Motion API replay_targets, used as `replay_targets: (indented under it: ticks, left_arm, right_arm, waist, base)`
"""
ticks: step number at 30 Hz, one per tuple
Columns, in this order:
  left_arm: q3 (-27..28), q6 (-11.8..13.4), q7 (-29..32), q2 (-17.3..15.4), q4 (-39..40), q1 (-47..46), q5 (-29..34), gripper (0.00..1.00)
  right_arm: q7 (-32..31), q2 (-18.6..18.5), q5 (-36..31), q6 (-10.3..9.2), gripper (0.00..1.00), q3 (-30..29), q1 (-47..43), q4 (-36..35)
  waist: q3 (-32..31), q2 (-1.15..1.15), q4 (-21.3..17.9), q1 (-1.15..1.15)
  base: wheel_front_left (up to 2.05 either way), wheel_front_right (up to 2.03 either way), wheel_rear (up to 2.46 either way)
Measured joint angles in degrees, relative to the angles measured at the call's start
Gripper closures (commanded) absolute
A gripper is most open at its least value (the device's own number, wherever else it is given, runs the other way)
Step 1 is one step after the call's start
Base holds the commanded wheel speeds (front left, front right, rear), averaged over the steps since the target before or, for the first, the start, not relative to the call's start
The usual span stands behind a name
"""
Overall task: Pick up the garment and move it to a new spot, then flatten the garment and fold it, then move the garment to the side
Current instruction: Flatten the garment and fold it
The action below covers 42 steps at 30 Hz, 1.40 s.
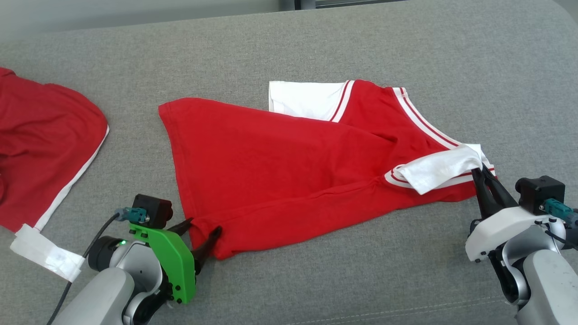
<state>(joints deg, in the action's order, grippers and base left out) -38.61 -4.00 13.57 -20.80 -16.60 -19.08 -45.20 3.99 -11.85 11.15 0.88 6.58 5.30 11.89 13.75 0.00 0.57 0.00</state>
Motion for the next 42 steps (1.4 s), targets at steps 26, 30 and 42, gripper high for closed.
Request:
replay_targets:
  ticks: [26, 30, 42]
  left_arm:
    - [3.44, -2.20, -1.59, -4.60, 14.41, -0.53, -3.35, 1.00]
    - [6.50, -2.32, -0.23, -8.36, 18.01, -4.02, -5.23, 1.00]
    - [11.48, -2.63, 6.55, -16.23, 24.13, -7.44, -11.62, 1.00]
  right_arm:
    - [0.71, -3.72, 2.04, 3.43, 1.00, -0.66, 6.42, -5.17]
    - [-2.34, -6.84, 2.67, 5.14, 1.00, -0.24, 12.97, -8.20]
    - [-19.27, -12.82, 18.70, 6.58, 1.00, 11.26, 18.33, -14.21]
  waist:
    - [-3.52, 0.00, 0.37, 0.00]
    - [-4.76, 0.00, 0.74, 0.00]
    - [-8.66, 0.00, -0.36, 0.00]
  base:
    - [0.00, 0.00, 0.00]
    - [0.00, 0.00, 0.00]
    - [0.00, 0.00, 0.00]
